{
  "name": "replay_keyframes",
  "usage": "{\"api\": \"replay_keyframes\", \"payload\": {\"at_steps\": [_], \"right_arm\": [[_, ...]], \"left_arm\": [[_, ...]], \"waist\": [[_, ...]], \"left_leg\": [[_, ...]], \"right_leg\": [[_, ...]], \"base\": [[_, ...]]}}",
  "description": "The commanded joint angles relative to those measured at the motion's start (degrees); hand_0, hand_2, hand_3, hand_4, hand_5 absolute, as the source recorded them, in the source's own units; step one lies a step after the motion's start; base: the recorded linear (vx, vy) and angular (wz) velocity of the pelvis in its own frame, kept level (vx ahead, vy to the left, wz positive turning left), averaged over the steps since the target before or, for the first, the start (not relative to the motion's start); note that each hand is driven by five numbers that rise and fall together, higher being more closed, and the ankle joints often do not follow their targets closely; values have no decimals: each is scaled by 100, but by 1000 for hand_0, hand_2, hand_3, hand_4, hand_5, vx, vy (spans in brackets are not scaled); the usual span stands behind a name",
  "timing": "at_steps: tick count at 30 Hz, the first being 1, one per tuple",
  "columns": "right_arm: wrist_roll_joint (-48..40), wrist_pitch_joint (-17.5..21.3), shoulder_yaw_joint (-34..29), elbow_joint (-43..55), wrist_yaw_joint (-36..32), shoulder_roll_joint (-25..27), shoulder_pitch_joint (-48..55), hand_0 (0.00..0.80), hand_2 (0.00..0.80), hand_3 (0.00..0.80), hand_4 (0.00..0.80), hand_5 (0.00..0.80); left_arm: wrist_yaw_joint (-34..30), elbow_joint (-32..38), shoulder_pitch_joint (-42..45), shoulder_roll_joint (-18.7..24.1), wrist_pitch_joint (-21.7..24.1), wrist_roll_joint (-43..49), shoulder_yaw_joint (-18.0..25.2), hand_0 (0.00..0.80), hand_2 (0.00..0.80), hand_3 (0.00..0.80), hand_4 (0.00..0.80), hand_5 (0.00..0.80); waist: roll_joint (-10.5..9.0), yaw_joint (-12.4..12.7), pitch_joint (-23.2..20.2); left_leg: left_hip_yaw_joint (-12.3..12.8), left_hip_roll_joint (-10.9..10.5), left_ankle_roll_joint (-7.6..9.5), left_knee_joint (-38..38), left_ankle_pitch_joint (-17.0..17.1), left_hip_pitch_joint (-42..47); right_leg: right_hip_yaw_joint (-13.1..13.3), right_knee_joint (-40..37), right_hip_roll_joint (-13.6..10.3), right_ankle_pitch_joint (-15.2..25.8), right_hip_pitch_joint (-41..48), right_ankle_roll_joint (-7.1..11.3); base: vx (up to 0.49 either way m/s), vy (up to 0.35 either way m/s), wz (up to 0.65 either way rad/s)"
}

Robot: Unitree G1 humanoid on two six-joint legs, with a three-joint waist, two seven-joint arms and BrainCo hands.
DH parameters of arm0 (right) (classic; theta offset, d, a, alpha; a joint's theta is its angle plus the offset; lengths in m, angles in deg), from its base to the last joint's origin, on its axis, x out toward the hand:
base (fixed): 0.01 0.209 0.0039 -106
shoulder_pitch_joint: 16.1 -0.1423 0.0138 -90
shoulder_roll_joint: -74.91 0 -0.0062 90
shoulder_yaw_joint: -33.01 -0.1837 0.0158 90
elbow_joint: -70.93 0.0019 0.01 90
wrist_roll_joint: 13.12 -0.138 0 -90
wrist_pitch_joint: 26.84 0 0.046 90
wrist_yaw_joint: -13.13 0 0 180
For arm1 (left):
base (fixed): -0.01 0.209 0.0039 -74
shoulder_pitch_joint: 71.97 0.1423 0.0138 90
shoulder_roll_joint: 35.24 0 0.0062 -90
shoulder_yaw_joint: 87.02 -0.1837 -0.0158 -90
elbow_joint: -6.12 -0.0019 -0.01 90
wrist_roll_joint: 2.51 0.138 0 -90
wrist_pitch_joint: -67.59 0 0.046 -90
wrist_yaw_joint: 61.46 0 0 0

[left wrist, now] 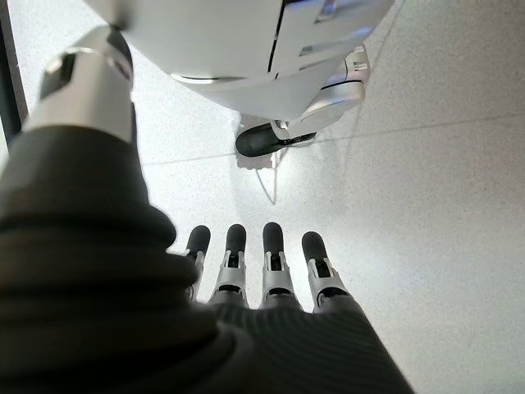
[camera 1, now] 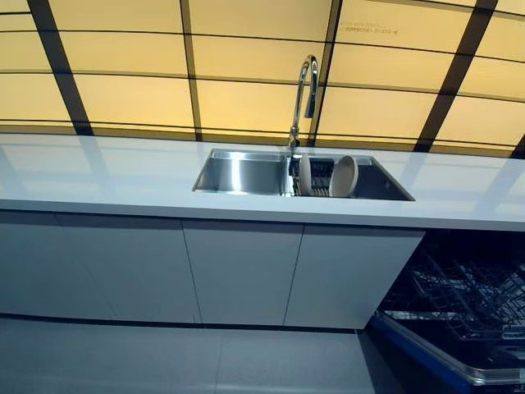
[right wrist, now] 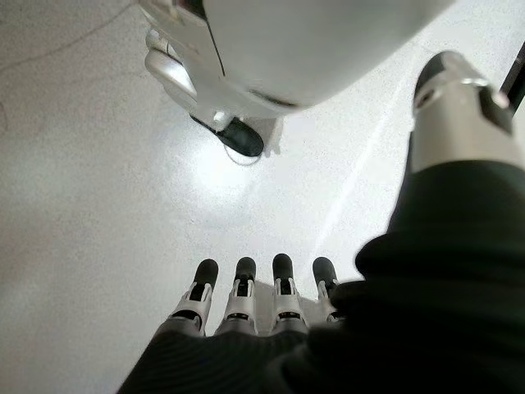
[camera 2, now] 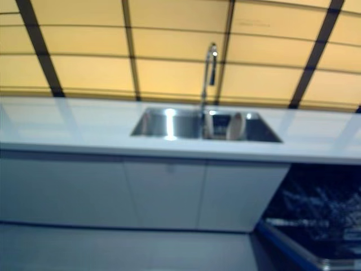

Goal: Take plates into dishwasher

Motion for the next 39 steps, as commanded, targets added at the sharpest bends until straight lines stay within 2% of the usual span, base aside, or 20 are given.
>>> {"api": "replay_keyframes", "payload": {"at_steps": [1, 8, 12, 17, 19, 21, 22, 25, 30, 34, 36, 37, 38, 39], "right_arm": [[126, 222, 196, -276, -225, 88, -422, 0, 0, 0, 0, 0], [14, 395, 194, -166, -486, 171, -428, 0, 0, 0, 0, 0], [-28, 804, 280, -48, -1189, 257, -456, 0, 0, 0, 0, 0], [-725, 1342, 302, 566, -2015, 572, -578, 0, 0, 0, 0, 0], [-1185, 1516, 231, 1279, -2699, 862, -583, 0, 0, 0, 0, 0], [-1255, 1723, 174, 1664, -2844, 1065, -549, 0, 0, 0, 0, 0], [-1452, 1904, 54, 2275, -3007, 1358, -492, 0, 0, 0, 0, 0], [-1772, 2110, -221, 3027, -3114, 1685, -464, 0, 0, 0, 0, 0], [-2337, 2136, -771, 4400, -3354, 2093, -485, 0, 0, 0, 0, 0], [-2804, 2237, -1291, 5097, -3538, 2214, -673, 0, 0, 0, 0, 0], [-2919, 2318, -1476, 5350, -3502, 2265, -804, 0, 0, 0, 0, 0], [-2974, 2361, -1523, 5404, -3463, 2294, -849, 0, 0, 0, 0, 0], [-3112, 2487, -1630, 5587, -3238, 2381, -997, 0, 0, 0, 0, 0], [-3126, 2508, -1654, 5604, -3203, 2392, -1027, 0, 0, 0, 0, 0]], "left_arm": [[-132, -429, -308, -345, -15, 167, -189, 0, 0, 0, 0, 0], [-112, -401, -317, -269, -11, 266, -195, 0, 0, 0, 0, 0], [-136, -360, -317, -174, 24, 446, -185, 0, 0, 0, 0, 0], [-272, -236, -308, 87, 26, 730, -192, 0, 0, 0, 0, 0], [-357, -133, -239, 256, 51, 844, -180, 0, 0, 0, 0, 0], [-402, -74, -185, 360, 88, 878, -152, 0, 0, 0, 0, 0], [-442, 39, -89, 470, 131, 887, -85, 0, 0, 0, 0, 0], [-483, 119, 51, 566, 173, 904, -5, 0, 0, 0, 0, 0], [-408, 143, 269, 582, 188, 860, 180, 0, 0, 0, 0, 0], [-264, 22, 312, 492, 255, 862, 381, 0, 0, 0, 0, 0], [-206, -50, 316, 450, 305, 898, 487, 0, 0, 0, 0, 0], [-192, -77, 319, 441, 334, 902, 523, 0, 0, 0, 0, 0], [-157, -156, 349, 396, 452, 886, 621, 0, 0, 0, 0, 0], [-153, -167, 354, 388, 468, 886, 636, 0, 0, 0, 0, 0]], "waist": [[108, -74, 182], [74, -53, 198], [46, 0, 233], [-5, 54, 283], [-14, 33, 308], [-9, 2, 313], [15, -40, 313], [49, -119, 311], [101, -268, 271], [47, -301, 321], [-54, -281, 390], [-83, -267, 415], [-192, -205, 504], [-196, -200, 517]], "left_leg": [[-72, -384, 366, 87, -197, 24], [-71, -380, 355, 75, -178, 8], [-93, -368, 342, 84, -168, -1], [-74, -335, 334, 107, -153, -30], [-32, -315, 325, 115, -145, -38], [-2, -298, 318, 118, -143, -40], [25, -275, 309, 103, -134, -38], [72, -241, 289, 97, -140, -12], [95, -175, 244, 150, -176, 44], [62, -70, 167, 846, -340, -159], [54, -29, 149, 1556, -441, -396], [46, -12, 142, 1787, -410, -506], [-48, 2, 161, 2807, -237, -971], [-54, 5, 165, 2960, -220, -1059]], "right_leg": [[62, 150, 192, 45, -13, 91], [38, 130, 203, 64, -22, 97], [-18, 126, 198, 67, -11, 104], [-72, 125, 201, 84, -31, 110], [-79, 123, 210, 95, -50, 114], [-71, 124, 221, 99, -66, 118], [-69, 113, 240, 103, -81, 119], [-55, 106, 263, 85, -81, 115], [74, 102, 364, -2, -56, 45], [142, 153, 382, -21, -59, -80], [146, 219, 338, -14, -77, -161], [146, 235, 331, -15, -82, -192], [164, 299, 297, -14, -106, -321], [167, 311, 307, -17, -107, -342]], "base": [[0, 0, 0], [-1, -22, 0], [1, -71, 1], [-9, -111, 1], [-15, -114, 1], [-7, -92, 0], [-7, -90, 0], [-3, -89, 0], [18, -70, -2], [-3, -89, -1], [-13, -126, -11], [-30, -174, -17], [-25, -147, -9], [-9, -149, -8]]}}
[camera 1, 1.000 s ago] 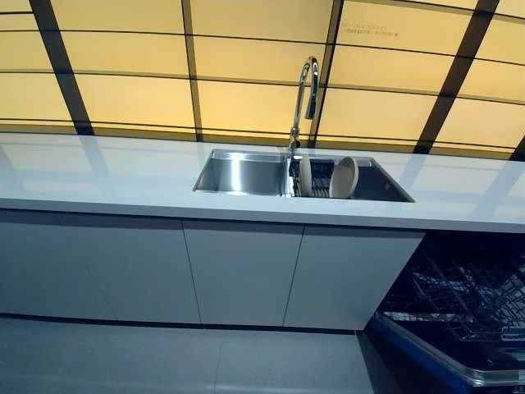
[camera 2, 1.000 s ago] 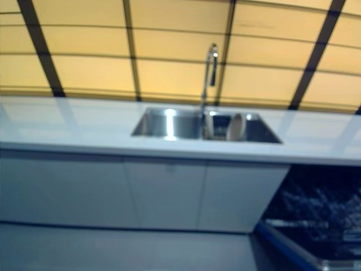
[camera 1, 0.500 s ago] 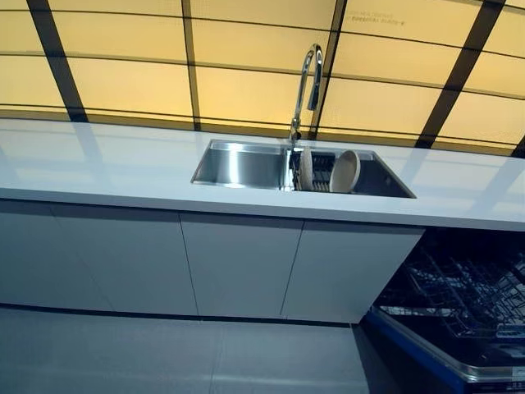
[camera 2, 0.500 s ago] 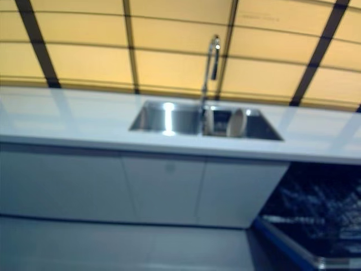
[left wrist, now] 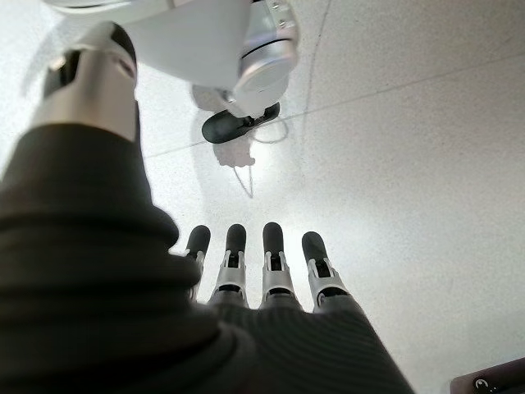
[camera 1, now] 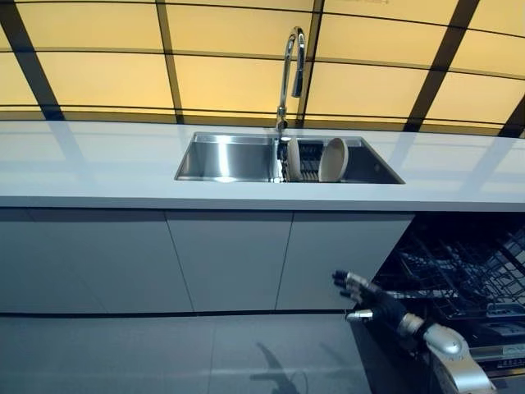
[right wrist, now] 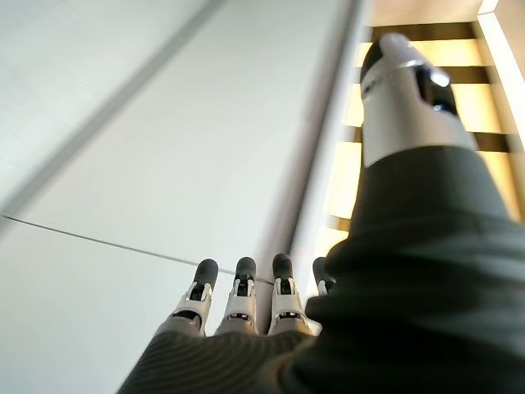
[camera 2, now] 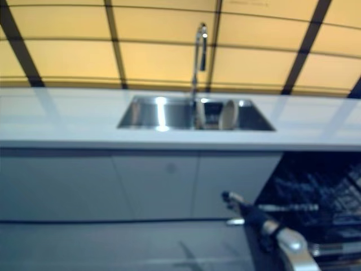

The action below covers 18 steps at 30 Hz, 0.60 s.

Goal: Take plates into dishwasher

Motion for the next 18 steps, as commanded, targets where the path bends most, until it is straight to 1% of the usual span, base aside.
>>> {"api": "replay_keyframes", "payload": {"at_steps": [1, 3, 4, 5, 6, 7, 8, 9, 11, 13, 14, 16, 18], "right_arm": [[-509, 644, -368, 336, 464, 316, -613, 0, 0, 0, 0, 0], [-458, 734, -492, 402, 789, 305, -763, 0, 0, 0, 0, 0], [-395, 798, -594, 442, 1052, 353, -947, 0, 0, 0, 0, 0], [-383, 789, -605, 448, 1130, 375, -997, 0, 0, 0, 0, 0], [-301, 791, -619, 498, 1384, 444, -1137, 0, 0, 0, 0, 0], [-279, 778, -619, 519, 1457, 483, -1185, 0, 0, 0, 0, 0], [-292, 690, -604, 557, 1628, 625, -1332, 0, 0, 0, 0, 0], [-305, 631, -556, 534, 1781, 791, -1530, 0, 0, 0, 0, 0], [-404, 538, -501, 455, 1856, 994, -1759, 0, 0, 0, 0, 0], [-500, 553, -460, 334, 1902, 1222, -1963, 0, 0, 0, 0, 0], [-506, 565, -451, 295, 1962, 1307, -2029, 0, 0, 0, 0, 0], [-548, 574, -442, 181, 2154, 1486, -2183, 0, 0, 0, 0, 0], [-386, 533, -434, 11, 2468, 1664, -2374, 0, 0, 0, 0, 0]], "left_arm": [[167, -400, -149, -77, 201, 153, 248, 0, 0, 0, 0, 0], [200, -439, -110, -122, 252, 135, 311, 0, 0, 0, 0, 0], [274, -478, -76, -167, 313, 150, 352, 0, 0, 0, 0, 0], [291, -489, -71, -169, 334, 144, 343, 0, 0, 0, 0, 0], [331, -515, -69, -166, 377, 108, 302, 0, 0, 0, 0, 0], [339, -520, -70, -160, 386, 94, 288, 0, 0, 0, 0, 0], [350, -525, -75, -139, 400, 50, 254, 0, 0, 0, 0, 0], [361, -547, -75, -121, 418, -38, 210, 0, 0, 0, 0, 0], [353, -572, -29, -114, 444, -148, 180, 0, 0, 0, 0, 0], [366, -594, 53, -139, 459, -284, 169, 0, 0, 0, 0, 0], [373, -594, 83, -148, 453, -330, 166, 0, 0, 0, 0, 0], [367, -585, 129, -157, 426, -404, 149, 0, 0, 0, 0, 0], [363, -581, 151, -148, 370, -512, 128, 0, 0, 0, 0, 0]], "waist": [[-259, 106, 132], [-238, 205, 217], [-168, 322, 310], [-135, 350, 332], [-40, 431, 376], [-9, 463, 388], [62, 553, 409], [136, 675, 421], [208, 807, 409], [246, 933, 372], [259, 964, 359], [296, 999, 322], [337, 1024, 261]], "left_leg": [[-68, -227, 252, 2345, 109, -898], [-47, -322, 252, 2470, 260, -1247], [36, -366, 184, 2209, 550, -1468], [70, -357, 148, 2086, 666, -1503], [161, -333, 26, 1680, 1043, -1646], [174, -330, -18, 1545, 1182, -1698], [151, -329, -117, 1225, 1506, -1839], [43, -353, -216, 717, 1832, -1948], [-166, -355, -289, 210, 2138, -2003], [-381, -367, -336, -224, 2310, -1996], [-427, -361, -338, -307, 2334, -1973], [-421, -305, -333, -360, 2360, -1925], [-299, -221, -315, -374, 2350, -1877]], "right_leg": [[51, 328, 168, 34, -51, -265], [177, 385, 242, -25, 52, -294], [257, 387, 336, -123, 216, -290], [261, 377, 369, -151, 268, -291], [273, 346, 473, -213, 409, -291], [283, 332, 506, -230, 456, -294], [319, 291, 584, -268, 575, -307], [403, 227, 663, -312, 752, -307], [572, 176, 744, -384, 931, -325], [763, 162, 783, -490, 1093, -343], [823, 182, 791, -542, 1129, -350], [897, 252, 805, -669, 1195, -369], [932, 373, 796, -858, 1282, -390]], "base": [[32, -58, -19], [107, -20, -45], [148, 25, -31], [210, 45, -29], [165, 34, -43], [231, 43, -46], [278, 61, -3], [313, 79, 2], [277, 86, -65], [275, 108, -70], [296, 154, -39], [228, 144, -8], [227, 171, 7]]}}
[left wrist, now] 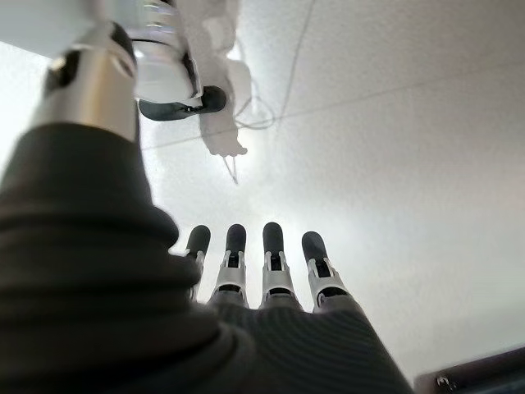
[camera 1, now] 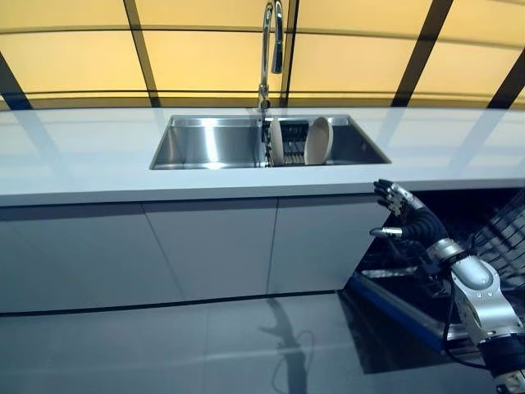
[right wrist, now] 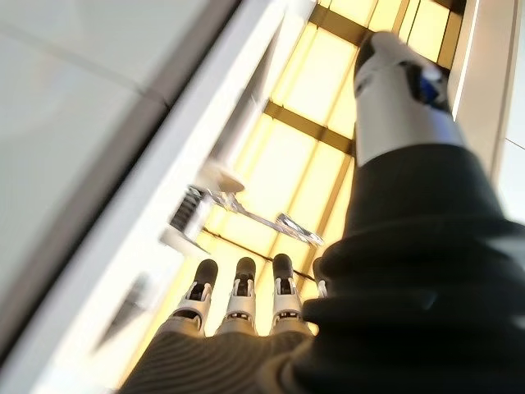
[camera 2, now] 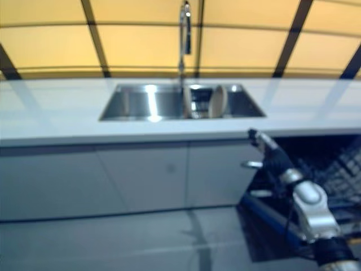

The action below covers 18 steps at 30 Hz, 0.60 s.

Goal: Take plates into dishwasher

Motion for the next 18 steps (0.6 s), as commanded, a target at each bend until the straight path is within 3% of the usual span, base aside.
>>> {"api": "replay_keyframes", "payload": {"at_steps": [1, 3, 5, 7, 11, 14, 18], "right_arm": [[-163, 242, -195, -121, 640, 596, -588, 0, 0, 0, 0, 0], [-148, 188, -184, -206, 866, 678, -702, 0, 0, 0, 0, 0], [-33, -24, -281, -281, 1294, 869, -848, 0, 0, 0, 0, 0], [61, -87, -287, -398, 1484, 1008, -948, 0, 0, 0, 0, 0], [228, -377, -153, -841, 2084, 1285, -1404, 0, 0, 0, 0, 0], [600, -559, -19, -1226, 2620, 1428, -1807, 0, 0, 0, 0, 0], [630, -889, 149, -1366, 3153, 1557, -2108, 0, 0, 0, 0, 0]], "left_arm": [[64, -209, 126, 22, -96, -389, -294, 0, 0, 0, 0, 0], [89, -188, 110, 54, -180, -410, -271, 0, 0, 0, 0, 0], [62, -85, 35, 187, -233, -454, -232, 0, 0, 0, 0, 0], [31, -46, -41, 243, -315, -363, -309, 0, 0, 0, 0, 0], [10, -119, -236, 365, -382, -284, -388, 0, 0, 0, 0, 0], [-30, -151, -346, 389, -406, -154, -482, 0, 0, 0, 0, 0], [-55, -131, -478, 435, -494, -42, -594, 0, 0, 0, 0, 0]], "waist": [[387, 106, -466], [339, 96, -515], [170, 153, -684], [80, 197, -761], [-66, 336, -843], [-180, 496, -892], [-288, 508, -916]], "left_leg": [[149, 72, -124, -1652, 2403, -366], [316, 57, -16, -1548, 2099, -333], [472, -135, 285, -1210, 1313, -324], [429, -241, 405, -1072, 1059, -320], [158, -405, 464, -633, 839, -517], [167, -464, 536, -409, 720, -699], [317, -403, 532, -347, 657, -762]], "right_leg": [[260, 272, 342, -348, 666, 147], [256, 403, 273, -461, 690, 169], [92, 671, -27, -605, 744, 360], [6, 817, -161, -570, 676, 434], [-172, 923, -326, -561, 573, 436], [-336, 935, -449, -536, 664, 494], [-408, 834, -524, -429, 633, 602]], "base": [[213, 177, -19], [180, 162, -20], [164, 179, -23], [133, 125, -4], [116, 104, 5], [84, 73, -8], [23, 25, -9]]}}
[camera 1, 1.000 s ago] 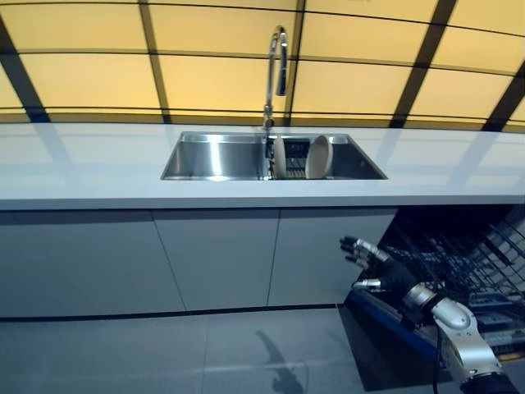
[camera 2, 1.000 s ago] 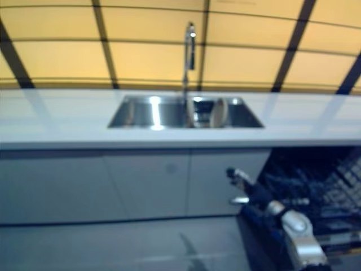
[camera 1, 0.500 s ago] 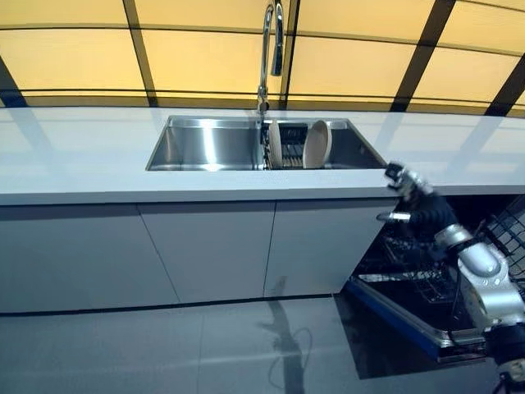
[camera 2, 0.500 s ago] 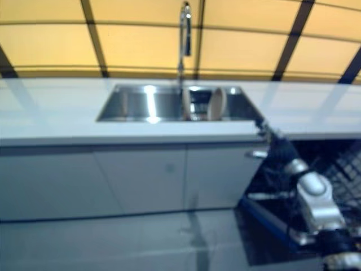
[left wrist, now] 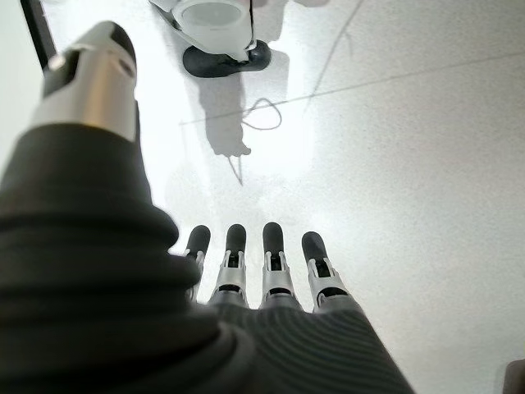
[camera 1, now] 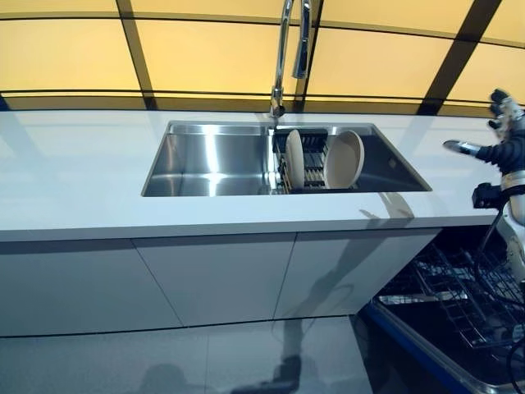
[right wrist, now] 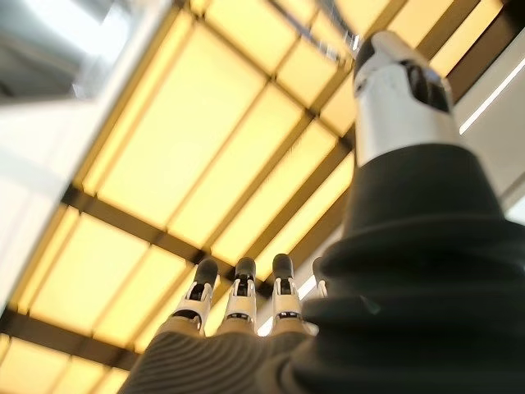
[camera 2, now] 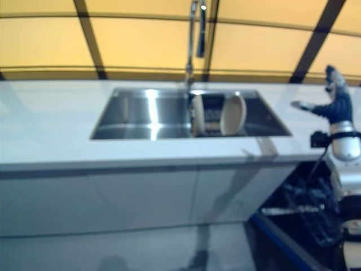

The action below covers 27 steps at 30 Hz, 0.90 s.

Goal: Take plates into dishwasher

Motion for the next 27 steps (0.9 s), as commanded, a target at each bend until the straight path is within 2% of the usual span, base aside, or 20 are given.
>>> {"api": "replay_keyframes", "payload": {"at_steps": [1, 5, 10, 13, 14, 15, 17, 18, 19, 21, 23, 24, 25, 26, 27], "right_arm": [[78, -208, 193, -42, 576, 411, -308, 0, 0, 0, 0, 0], [131, -503, 402, -329, 666, 552, -685, 0, 0, 0, 0, 0], [125, -635, 696, -586, 772, 666, -1073, 0, 0, 0, 0, 0], [141, -806, 934, -809, 884, 691, -1383, 0, 0, 0, 0, 0], [151, -806, 941, -883, 885, 694, -1387, 0, 0, 0, 0, 0], [173, -795, 945, -969, 885, 701, -1351, 0, 0, 0, 0, 0], [167, -796, 945, -1000, 878, 699, -1322, 0, 0, 0, 0, 0], [161, -831, 971, -988, 880, 666, -1267, 0, 0, 0, 0, 0], [164, -866, 1033, -1041, 881, 652, -1310, 0, 0, 0, 0, 0], [279, -949, 1175, -1144, 832, 605, -1485, 0, 0, 0, 0, 0], [213, -1039, 1347, -1166, 876, 588, -1674, 0, 0, 0, 0, 0], [219, -1063, 1365, -1158, 899, 581, -1698, 0, 0, 0, 0, 0], [243, -1088, 1375, -1105, 998, 543, -1717, 0, 0, 0, 0, 0], [282, -1108, 1382, -1065, 1041, 522, -1717, 0, 0, 0, 0, 0], [336, -1221, 1367, -930, 1100, 494, -1708, 0, 0, 0, 0, 0]], "left_arm": [[-48, -224, 306, 89, -180, 269, -341, 0, 0, 0, 0, 0], [-32, -191, 252, 80, -318, 181, -449, 0, 0, 0, 0, 0], [55, -188, 229, 112, -426, 80, -424, 0, 0, 0, 0, 0], [-6, -155, 124, 191, -410, 151, -440, 0, 0, 0, 0, 0], [-11, -140, 99, 206, -391, 152, -453, 0, 0, 0, 0, 0], [3, -150, 54, 211, -368, 180, -492, 0, 0, 0, 0, 0], [21, -166, 41, 209, -346, 204, -514, 0, 0, 0, 0, 0], [92, -168, 42, 228, -327, 205, -536, 0, 0, 0, 0, 0], [145, -152, 32, 249, -341, 150, -558, 0, 0, 0, 0, 0], [240, -122, 3, 232, -397, 82, -583, 0, 0, 0, 0, 0], [324, -74, -85, 263, -500, 86, -612, 0, 0, 0, 0, 0], [329, -59, -109, 278, -538, 91, -613, 0, 0, 0, 0, 0], [348, -20, -171, 314, -633, 81, -622, 0, 0, 0, 0, 0], [352, -7, -190, 324, -668, 80, -627, 0, 0, 0, 0, 0], [342, 24, -239, 358, -741, 94, -636, 0, 0, 0, 0, 0]], "waist": [[-71, 147, -648], [-63, 156, -638], [-97, 199, -691], [-167, 193, -783], [-146, 170, -812], [-48, 102, -841], [-4, 66, -844], [137, -51, -825], [211, -102, -820], [285, -185, -792], [299, -315, -742], [304, -345, -732], [287, -422, -695], [279, -453, -685], [262, -550, -653]], "left_leg": [[-136, 120, -323, -241, 758, -859], [-195, 110, -320, -322, 710, -770], [-238, 29, -266, -239, 609, -800], [-174, -118, -56, -251, 442, -647], [-173, -166, 4, -356, 429, -503], [-246, -206, 78, -592, 431, -213], [-284, -215, 99, -695, 444, -97], [-333, -168, 126, -887, 426, 211], [-404, -134, 124, -1003, 418, 405], [-513, -112, 71, -1241, 456, 729], [-712, -85, -31, -1438, 432, 1019], [-758, -64, -65, -1476, 412, 1087], [-854, -33, -148, -1545, 327, 1253], [-885, -26, -172, -1568, 286, 1315], [-917, 59, -242, -1603, 171, 1475]], "right_leg": [[-122, 660, 100, -179, 65, 207], [-192, 514, -16, -65, 9, 290], [-184, 497, -132, -22, 89, 366], [-268, 1212, -330, 425, -32, 579], [-321, 1770, -407, 766, -201, 635], [-328, 2659, -459, 1202, -545, 671], [-292, 3015, -463, 1326, -735, 680], [-266, 3829, -368, 1430, -1256, 656], [-312, 3895, -339, 1454, -1560, 611], [-440, 3565, -519, 1370, -1886, 510], [-532, 2534, -592, 1330, -2220, 471], [-553, 2292, -627, 1341, -2284, 477], [-571, 1681, -727, 1470, -2367, 535], [-572, 1473, -760, 1570, -2367, 573], [-484, 1051, -861, 1817, -2392, 686]], "base": [[33, 24, -6], [29, 52, -7], [40, 69, -4], [36, 128, -3], [111, 209, 0], [126, 206, 3], [131, 156, 11], [194, 168, 24], [240, 162, 31], [204, -32, 24], [221, -220, 20], [236, -296, 27], [203, -263, 22], [258, -332, 23], [227, -280, 26]]}}
